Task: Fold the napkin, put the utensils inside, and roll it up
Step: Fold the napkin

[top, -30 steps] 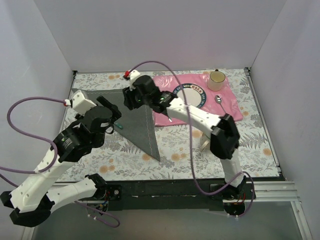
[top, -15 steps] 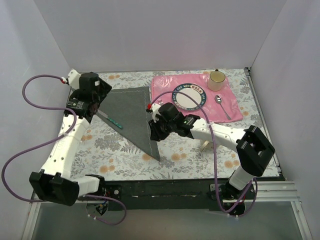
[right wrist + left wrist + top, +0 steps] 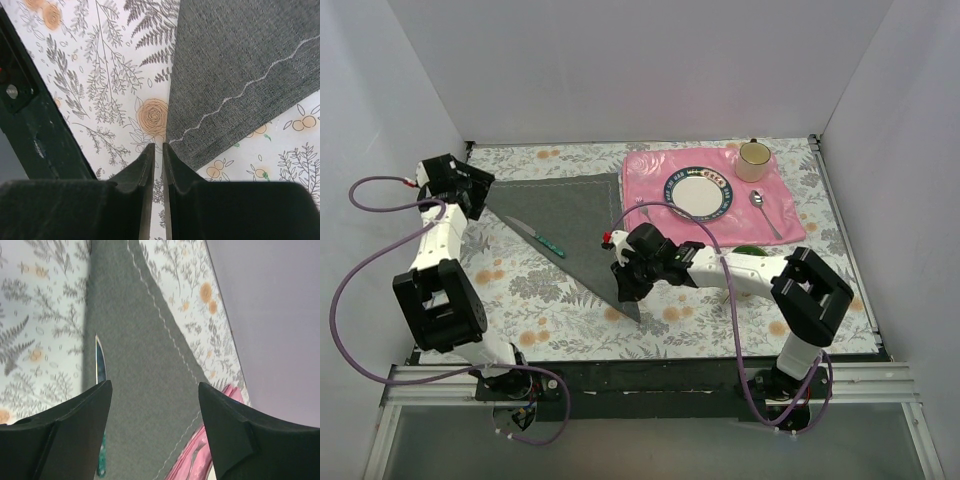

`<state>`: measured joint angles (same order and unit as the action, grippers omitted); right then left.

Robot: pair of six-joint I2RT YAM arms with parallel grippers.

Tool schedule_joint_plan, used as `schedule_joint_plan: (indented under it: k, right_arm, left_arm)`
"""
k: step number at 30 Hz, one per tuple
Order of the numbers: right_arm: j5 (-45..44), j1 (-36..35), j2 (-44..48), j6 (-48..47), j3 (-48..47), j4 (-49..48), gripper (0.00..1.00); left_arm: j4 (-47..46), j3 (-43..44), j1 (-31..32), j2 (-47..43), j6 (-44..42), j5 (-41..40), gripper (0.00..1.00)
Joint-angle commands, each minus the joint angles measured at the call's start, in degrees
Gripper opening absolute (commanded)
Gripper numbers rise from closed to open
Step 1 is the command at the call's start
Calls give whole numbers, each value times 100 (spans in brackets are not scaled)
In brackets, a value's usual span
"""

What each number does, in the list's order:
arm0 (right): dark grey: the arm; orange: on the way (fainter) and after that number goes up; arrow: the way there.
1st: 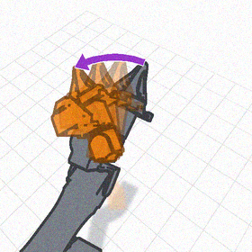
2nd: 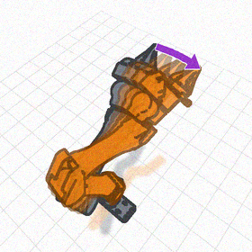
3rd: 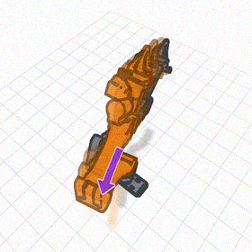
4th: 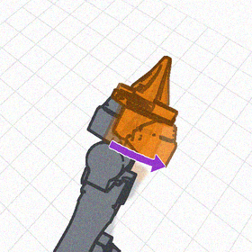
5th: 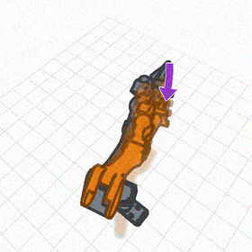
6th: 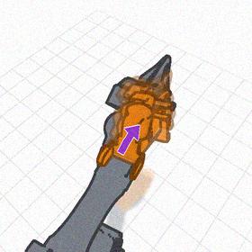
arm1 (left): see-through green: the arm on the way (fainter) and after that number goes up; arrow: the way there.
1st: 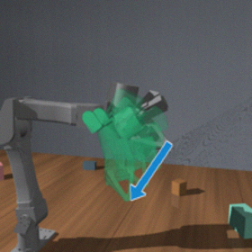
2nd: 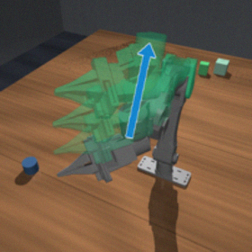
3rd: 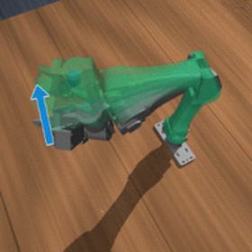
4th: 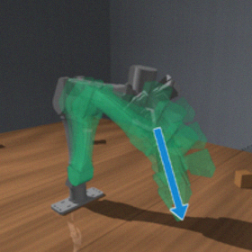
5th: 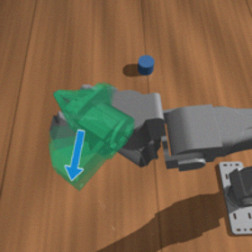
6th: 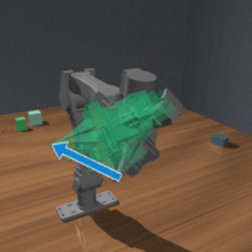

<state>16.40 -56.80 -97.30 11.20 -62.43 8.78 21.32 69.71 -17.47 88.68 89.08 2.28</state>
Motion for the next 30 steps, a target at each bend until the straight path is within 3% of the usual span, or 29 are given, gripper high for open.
schedule_joint_plan:
  k: [1, 18, 23, 30]
  right_arm:
    - [64, -42, -96, -267, 126, -104, 18]
    - [-49, -165, -10, -13, 996, -219, 11]
    - [-216, -165, 237, 57, 1242, -60, 10]
    - [-216, -165, 544, 93, 1085, 142, 10]
  left_arm:
    - [-515, 647, -248, 613, -381, 352, 69]
    - [-709, 1386, -590, 1844, -1181, 193, 69]
    - [-567, 1642, -652, 2241, -1410, 229, 64]
    - [-1119, 1589, -652, 2653, -1700, 183, 56]
